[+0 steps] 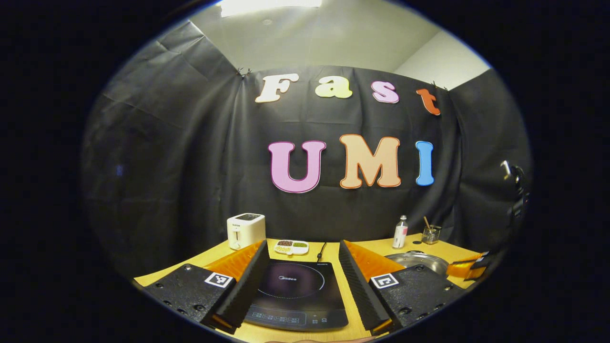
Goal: First push the handle of the pot to place it horizontally, then grasp the pot with both hands and set it on the induction cooktop.
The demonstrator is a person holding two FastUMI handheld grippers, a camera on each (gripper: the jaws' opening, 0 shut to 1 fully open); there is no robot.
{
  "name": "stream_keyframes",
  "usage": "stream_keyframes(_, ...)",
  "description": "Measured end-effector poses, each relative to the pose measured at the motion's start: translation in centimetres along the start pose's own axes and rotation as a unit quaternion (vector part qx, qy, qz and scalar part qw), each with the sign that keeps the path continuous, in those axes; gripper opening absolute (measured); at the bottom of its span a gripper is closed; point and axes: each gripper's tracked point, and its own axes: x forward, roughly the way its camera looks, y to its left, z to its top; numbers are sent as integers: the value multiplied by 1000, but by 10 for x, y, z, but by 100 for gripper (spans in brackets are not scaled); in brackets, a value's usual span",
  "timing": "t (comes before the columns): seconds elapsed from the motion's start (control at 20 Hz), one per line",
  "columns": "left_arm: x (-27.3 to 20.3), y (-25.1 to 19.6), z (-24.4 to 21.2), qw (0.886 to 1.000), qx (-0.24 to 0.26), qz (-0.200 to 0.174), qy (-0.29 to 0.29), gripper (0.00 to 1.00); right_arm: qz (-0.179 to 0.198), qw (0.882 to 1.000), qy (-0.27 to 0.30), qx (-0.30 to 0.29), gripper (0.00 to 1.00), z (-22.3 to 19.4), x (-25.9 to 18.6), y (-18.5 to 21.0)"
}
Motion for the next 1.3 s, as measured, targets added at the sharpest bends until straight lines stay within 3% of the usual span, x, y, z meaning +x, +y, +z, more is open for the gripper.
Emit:
stream_keyframes(0.05, 1, 3, 0, 1000, -9, 0, 4, 90, 2, 1000, 11, -8, 5, -5, 2, 5)
stream_keyframes(0.25, 4, 19, -3, 1000, -20, 14, 14, 84, 11, 999, 35, -35, 12, -19, 10, 24)
stream_keyframes(0.3, 4, 22, -2, 1000, -20, 17, 15, 89, 16, 998, 46, -37, 10, -29, 17, 28)
stream_keyframes(0.4, 3, 25, -1, 999, -24, 19, 14, 84, 18, 997, 64, -43, 5, -38, 20, 32)
stream_keyframes(0.45, 3, 24, 0, 999, -27, 17, 14, 89, 20, 996, 76, -41, 2, -44, 25, 32)
stream_keyframes(0.75, 1, 26, -1, 999, -28, 21, 18, 88, 19, 991, 131, -20, 6, -68, 36, 34)
stream_keyframes(1.05, 4, 26, -8, 999, -31, 21, 31, 84, 11, 991, 128, -28, 0, -70, 40, 36)
stream_keyframes(1.1, 4, 26, -8, 999, -33, 21, 33, 94, 12, 991, 128, -26, 3, -70, 40, 38)
stream_keyframes(1.15, 5, 25, -9, 999, -33, 21, 34, 89, 13, 991, 128, -24, 3, -69, 42, 41)
stream_keyframes(1.25, 4, 27, -9, 999, -34, 23, 35, 90, 16, 992, 126, -22, 3, -65, 47, 48)
stream_keyframes(1.3, 4, 28, -9, 998, -34, 24, 37, 94, 16, 992, 124, -20, 3, -65, 49, 50)
